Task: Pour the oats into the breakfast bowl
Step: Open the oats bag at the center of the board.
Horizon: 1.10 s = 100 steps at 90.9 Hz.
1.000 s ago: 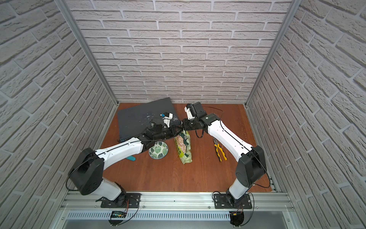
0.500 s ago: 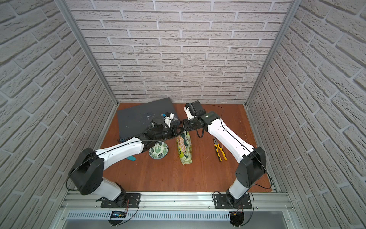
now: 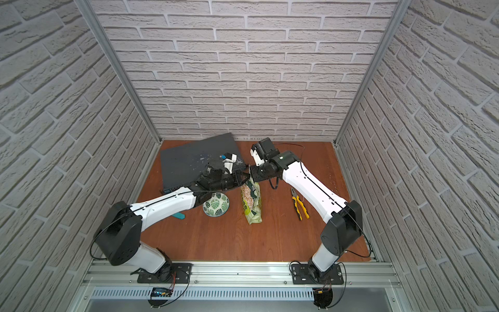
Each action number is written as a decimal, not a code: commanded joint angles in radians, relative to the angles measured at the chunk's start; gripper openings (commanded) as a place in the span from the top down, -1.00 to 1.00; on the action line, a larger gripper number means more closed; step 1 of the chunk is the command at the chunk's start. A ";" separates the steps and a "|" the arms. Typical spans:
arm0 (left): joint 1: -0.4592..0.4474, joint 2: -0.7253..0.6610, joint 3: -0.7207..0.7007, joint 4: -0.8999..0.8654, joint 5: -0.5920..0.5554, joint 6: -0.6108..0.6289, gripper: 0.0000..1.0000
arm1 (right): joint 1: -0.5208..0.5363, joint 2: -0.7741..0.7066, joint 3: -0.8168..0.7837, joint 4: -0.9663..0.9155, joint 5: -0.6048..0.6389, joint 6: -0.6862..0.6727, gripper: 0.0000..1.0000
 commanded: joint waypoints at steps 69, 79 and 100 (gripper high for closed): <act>-0.003 0.011 0.027 0.024 0.003 0.011 1.00 | 0.007 0.030 0.019 0.071 0.064 0.037 0.48; -0.003 0.013 0.028 0.023 0.003 0.011 1.00 | 0.008 0.027 0.022 0.053 0.083 0.027 0.50; -0.003 0.016 0.035 0.023 0.003 0.011 1.00 | 0.014 0.037 0.035 -0.003 0.081 0.000 0.52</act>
